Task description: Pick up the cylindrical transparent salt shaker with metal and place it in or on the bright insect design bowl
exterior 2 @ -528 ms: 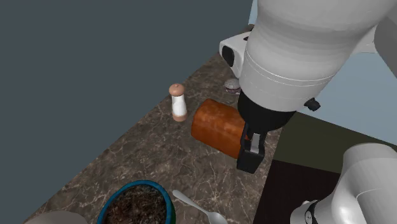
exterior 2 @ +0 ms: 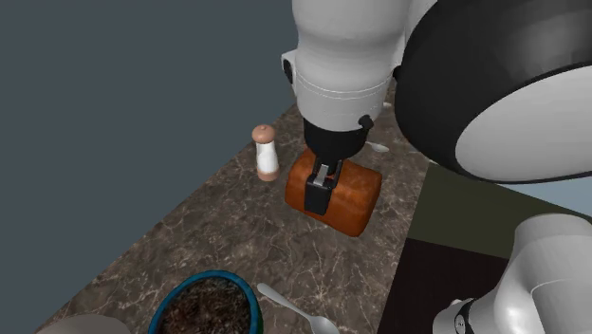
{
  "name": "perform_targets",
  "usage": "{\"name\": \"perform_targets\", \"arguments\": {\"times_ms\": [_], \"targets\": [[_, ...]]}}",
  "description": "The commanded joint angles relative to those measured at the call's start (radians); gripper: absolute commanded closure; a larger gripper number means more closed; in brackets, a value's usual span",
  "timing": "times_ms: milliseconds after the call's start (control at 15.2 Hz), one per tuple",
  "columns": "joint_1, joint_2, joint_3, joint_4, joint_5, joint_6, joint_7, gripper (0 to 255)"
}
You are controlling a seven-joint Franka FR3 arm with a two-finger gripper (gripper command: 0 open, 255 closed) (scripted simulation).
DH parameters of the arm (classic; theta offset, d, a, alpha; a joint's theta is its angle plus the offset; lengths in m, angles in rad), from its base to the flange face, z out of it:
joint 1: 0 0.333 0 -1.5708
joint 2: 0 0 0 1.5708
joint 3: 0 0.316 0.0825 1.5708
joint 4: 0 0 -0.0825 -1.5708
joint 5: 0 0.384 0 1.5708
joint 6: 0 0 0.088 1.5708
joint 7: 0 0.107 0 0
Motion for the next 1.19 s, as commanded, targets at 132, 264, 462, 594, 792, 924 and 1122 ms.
{"name": "perform_targets", "arguments": {"times_ms": [132, 264, 462, 594, 792, 924, 1122], "targets": [[-0.028, 0.123, -0.045, 0.061, -0.022, 0.064, -0.029, 0], [-0.04, 0.191, -0.067, 0.103, -0.028, 0.092, -0.044, 0], [-0.057, 0.294, -0.099, 0.174, -0.031, 0.127, -0.068, 0], [-0.068, 0.365, -0.118, 0.227, -0.029, 0.145, -0.085, 0], [-0.085, 0.472, -0.146, 0.315, -0.019, 0.166, -0.113, 0], [-0.097, 0.544, -0.162, 0.38, -0.008, 0.175, -0.133, 0], [-0.118, 0.656, -0.184, 0.488, 0.014, 0.179, -0.163, 0]]}}
